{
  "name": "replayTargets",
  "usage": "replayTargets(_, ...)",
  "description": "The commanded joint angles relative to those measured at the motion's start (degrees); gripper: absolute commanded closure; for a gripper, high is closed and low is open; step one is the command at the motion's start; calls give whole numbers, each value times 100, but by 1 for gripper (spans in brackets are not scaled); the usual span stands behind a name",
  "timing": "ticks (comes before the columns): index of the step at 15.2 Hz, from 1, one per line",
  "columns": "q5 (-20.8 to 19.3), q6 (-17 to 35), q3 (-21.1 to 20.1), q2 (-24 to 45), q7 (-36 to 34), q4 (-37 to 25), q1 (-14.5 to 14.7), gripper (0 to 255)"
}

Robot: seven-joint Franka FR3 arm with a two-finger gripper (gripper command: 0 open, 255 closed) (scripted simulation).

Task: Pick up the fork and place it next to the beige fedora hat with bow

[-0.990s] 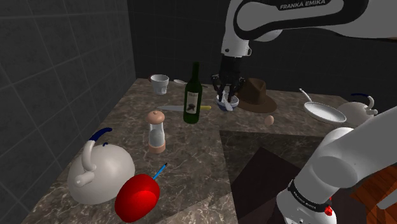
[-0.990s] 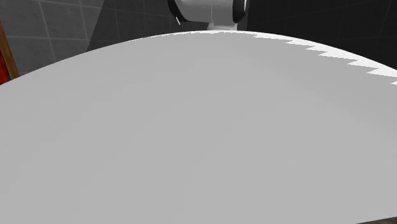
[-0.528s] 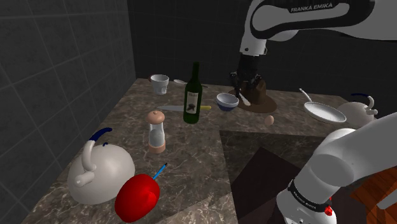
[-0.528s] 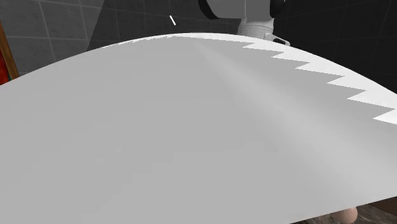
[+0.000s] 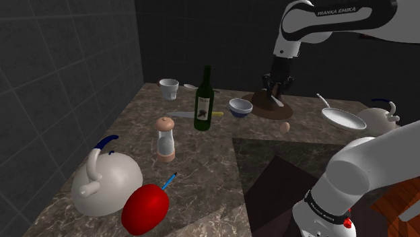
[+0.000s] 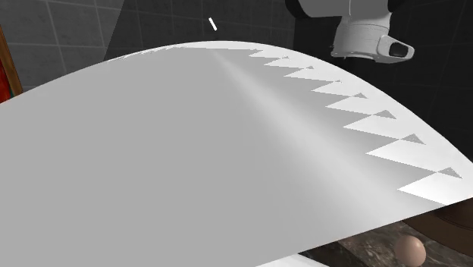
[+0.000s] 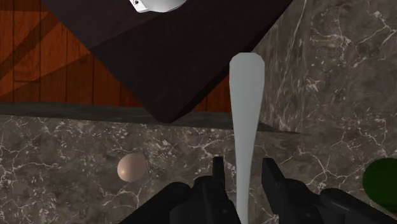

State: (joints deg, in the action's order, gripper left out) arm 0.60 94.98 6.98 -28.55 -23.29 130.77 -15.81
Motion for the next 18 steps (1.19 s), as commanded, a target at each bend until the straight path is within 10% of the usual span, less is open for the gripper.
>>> replayTargets(1,-129,-28,194,14,262,-36,-105,255)
replayTargets(18,-694,-27,2010,1480,2758,-1532,-852,255)
